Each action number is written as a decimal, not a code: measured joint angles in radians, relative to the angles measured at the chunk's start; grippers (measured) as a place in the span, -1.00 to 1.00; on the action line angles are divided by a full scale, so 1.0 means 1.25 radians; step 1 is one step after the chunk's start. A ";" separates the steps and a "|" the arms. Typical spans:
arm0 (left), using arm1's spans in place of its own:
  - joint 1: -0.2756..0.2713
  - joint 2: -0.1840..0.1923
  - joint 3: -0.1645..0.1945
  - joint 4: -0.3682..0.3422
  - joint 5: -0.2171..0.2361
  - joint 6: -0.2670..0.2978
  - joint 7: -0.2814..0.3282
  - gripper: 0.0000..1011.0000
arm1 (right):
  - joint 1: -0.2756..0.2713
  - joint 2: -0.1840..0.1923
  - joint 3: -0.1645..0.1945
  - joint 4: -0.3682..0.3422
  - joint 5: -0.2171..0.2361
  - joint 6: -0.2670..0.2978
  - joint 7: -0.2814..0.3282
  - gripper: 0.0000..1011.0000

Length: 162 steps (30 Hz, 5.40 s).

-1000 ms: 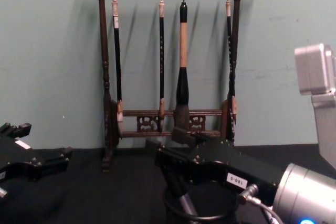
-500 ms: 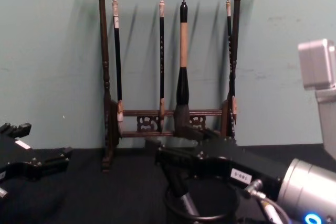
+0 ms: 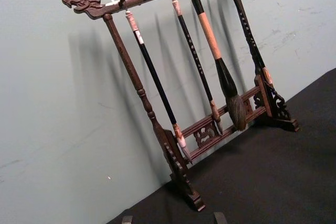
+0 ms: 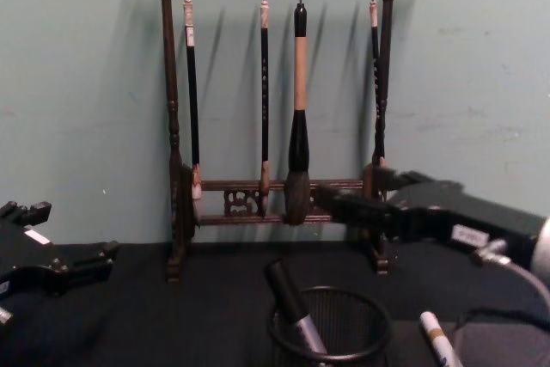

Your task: Pick up the water-based marker from the table and place it into the pen holder.

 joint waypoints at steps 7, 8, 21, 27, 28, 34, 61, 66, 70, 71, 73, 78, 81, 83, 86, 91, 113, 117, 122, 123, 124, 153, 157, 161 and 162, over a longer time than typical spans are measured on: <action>0.000 0.000 0.000 0.000 0.000 0.000 0.000 0.98 | -0.030 0.044 0.042 -0.059 -0.023 0.086 -0.077 0.98; 0.000 0.000 0.000 0.000 0.000 0.000 0.000 0.98 | -0.033 0.048 0.046 -0.064 -0.025 0.098 -0.084 0.98; 0.000 0.000 0.000 0.000 0.000 0.000 0.000 0.98 | -0.035 0.061 0.067 -0.092 -0.052 0.327 -0.165 0.98; 0.000 0.000 0.000 0.000 0.000 0.000 0.000 0.98 | -0.009 0.053 0.041 -0.068 -0.086 0.397 -0.171 0.98; 0.000 0.000 0.000 0.000 0.000 0.000 0.000 0.98 | -0.006 0.052 0.038 -0.064 -0.090 0.402 -0.171 0.98; 0.000 0.000 0.000 0.000 0.000 0.000 0.000 0.98 | 0.016 0.036 0.020 -0.026 -0.122 0.430 -0.172 0.98; 0.000 0.000 0.000 0.000 0.000 0.000 0.000 0.98 | 0.039 -0.018 0.046 0.072 -0.158 0.444 -0.147 0.98; 0.000 0.000 0.000 0.000 0.000 0.000 0.000 0.98 | 0.036 -0.020 0.051 0.072 -0.163 0.444 -0.141 0.98; 0.000 0.000 0.000 0.000 0.000 0.000 0.000 0.98 | 0.033 -0.022 0.054 0.072 -0.167 0.444 -0.137 0.98; 0.000 0.000 0.000 0.000 0.000 0.000 0.000 0.98 | 0.033 -0.023 0.054 0.072 -0.168 0.444 -0.136 0.98; 0.000 0.000 0.000 0.000 0.000 0.000 0.000 0.98 | 0.032 -0.023 0.056 0.072 -0.170 0.444 -0.134 0.98; 0.000 0.000 0.000 0.000 0.000 0.000 0.000 0.98 | 0.030 -0.025 0.057 0.072 -0.176 0.444 -0.131 0.98; 0.000 0.000 0.000 0.000 0.000 0.000 0.000 0.98 | 0.027 -0.024 0.055 0.070 -0.185 0.436 -0.131 0.98; 0.000 0.000 0.000 0.000 0.000 0.000 0.000 0.98 | 0.026 -0.024 0.054 0.069 -0.188 0.434 -0.131 0.98; 0.000 0.000 0.000 0.000 0.000 0.000 0.000 0.98 | 0.027 -0.024 0.054 0.069 -0.188 0.434 -0.131 0.98; 0.000 0.000 0.000 0.000 0.000 0.000 0.000 0.98 | 0.027 -0.024 0.054 0.069 -0.187 0.434 -0.131 0.98; 0.000 0.000 0.000 0.000 0.000 0.000 0.000 0.98 | 0.028 -0.024 0.055 0.069 -0.183 0.437 -0.131 -0.09; 0.000 0.000 0.000 0.000 0.000 0.000 0.000 0.98 | 0.028 -0.024 0.055 0.069 -0.183 0.438 -0.131 -0.37; 0.000 0.000 0.000 0.000 0.000 0.000 0.000 0.98 | 0.028 -0.024 0.055 0.069 -0.182 0.438 -0.131 -0.66; 0.000 0.000 0.000 0.000 0.000 0.000 0.000 0.98 | 0.028 -0.024 0.055 0.069 -0.182 0.438 -0.132 -0.66; 0.000 0.000 0.000 0.000 0.000 0.000 0.000 0.98 | 0.028 -0.024 0.055 0.069 -0.182 0.438 -0.131 -0.66; 0.000 0.000 0.000 0.000 0.000 0.000 0.000 0.98 | 0.014 -0.029 0.084 0.031 -0.163 0.396 -0.121 -0.66; 0.000 0.000 0.000 0.000 0.000 0.000 0.000 0.98 | 0.002 -0.029 0.097 0.008 -0.147 0.352 -0.114 -0.66; 0.000 0.000 0.000 0.000 0.000 0.000 0.000 0.98 | -0.011 -0.027 0.105 -0.014 -0.124 0.300 -0.097 -0.66; 0.000 0.000 0.000 0.000 0.000 0.000 0.000 0.98 | -0.016 -0.026 0.107 -0.022 -0.115 0.283 -0.091 -0.66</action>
